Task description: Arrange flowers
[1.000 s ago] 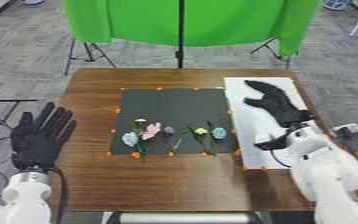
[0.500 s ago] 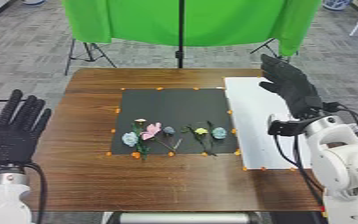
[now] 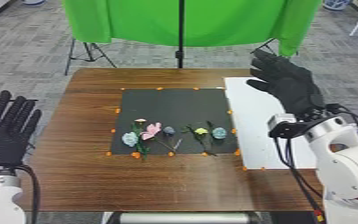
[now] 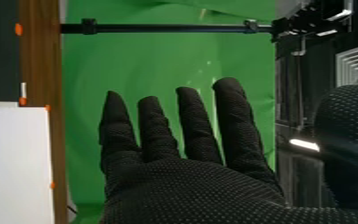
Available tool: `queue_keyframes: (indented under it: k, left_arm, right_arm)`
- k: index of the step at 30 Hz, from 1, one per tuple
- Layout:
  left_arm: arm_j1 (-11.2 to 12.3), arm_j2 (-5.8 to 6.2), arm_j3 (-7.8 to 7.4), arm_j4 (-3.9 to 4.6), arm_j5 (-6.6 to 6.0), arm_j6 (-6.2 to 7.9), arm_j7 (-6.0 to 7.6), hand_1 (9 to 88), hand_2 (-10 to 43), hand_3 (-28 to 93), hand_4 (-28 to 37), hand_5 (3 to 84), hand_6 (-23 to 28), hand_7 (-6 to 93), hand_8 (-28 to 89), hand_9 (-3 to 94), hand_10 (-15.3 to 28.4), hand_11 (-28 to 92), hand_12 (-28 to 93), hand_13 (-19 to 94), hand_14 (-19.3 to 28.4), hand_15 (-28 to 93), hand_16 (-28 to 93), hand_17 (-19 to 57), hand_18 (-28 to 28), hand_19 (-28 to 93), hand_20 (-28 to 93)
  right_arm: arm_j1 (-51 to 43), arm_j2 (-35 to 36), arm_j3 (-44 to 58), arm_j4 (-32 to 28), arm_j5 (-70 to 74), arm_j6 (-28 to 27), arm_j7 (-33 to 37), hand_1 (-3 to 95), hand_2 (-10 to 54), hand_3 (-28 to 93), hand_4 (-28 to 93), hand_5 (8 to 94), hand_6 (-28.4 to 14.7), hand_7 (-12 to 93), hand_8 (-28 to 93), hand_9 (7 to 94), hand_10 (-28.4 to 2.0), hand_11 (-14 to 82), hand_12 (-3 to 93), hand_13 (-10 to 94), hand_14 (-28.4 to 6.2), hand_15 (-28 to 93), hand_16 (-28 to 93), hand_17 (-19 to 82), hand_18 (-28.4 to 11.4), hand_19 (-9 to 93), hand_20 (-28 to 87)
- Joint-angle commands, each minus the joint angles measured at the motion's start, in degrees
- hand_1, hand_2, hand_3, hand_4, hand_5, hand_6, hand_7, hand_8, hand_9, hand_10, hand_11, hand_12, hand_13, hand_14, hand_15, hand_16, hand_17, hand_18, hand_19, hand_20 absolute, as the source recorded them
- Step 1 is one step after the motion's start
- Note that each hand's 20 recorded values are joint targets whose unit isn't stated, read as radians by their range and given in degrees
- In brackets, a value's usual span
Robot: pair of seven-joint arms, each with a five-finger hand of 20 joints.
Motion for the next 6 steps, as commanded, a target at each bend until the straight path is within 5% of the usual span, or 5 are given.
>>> queue_keyframes:
  k: [1,6]
  left_arm:
    - [-2.35,4.54,-0.99,0.42,-1.34,1.10,0.92,23.3,11.8,73,-28.3,40.4,6.6,7.8,-9,36.7,13.5,11,9,31,11.5,10,-1,-2.8,12.6,26,13]
    - [-2.23,4.54,-0.98,0.04,-1.04,0.49,0.81,23.5,11.8,73,-28.3,40.6,6.7,8.0,-9,37.0,13.6,11,9,31,11.6,10,-1,-2.9,12.7,27,13]
  right_arm:
    - [-0.31,-0.37,-0.88,-1.35,-0.07,1.75,-0.12,12.7,10.4,77,-28,36.8,-1.1,5,-8,32.2,-11.3,2.0,9.2,22,-13.0,2,19,9,-13.5,21,17]
    - [-1.10,0.77,-0.91,-1.62,0.82,2.91,0.24,12.9,10.4,77,-28,37.0,-1.3,5,-8,32.3,-11.3,2.0,9.2,22,-13.0,2,19,9,-13.6,21,17]
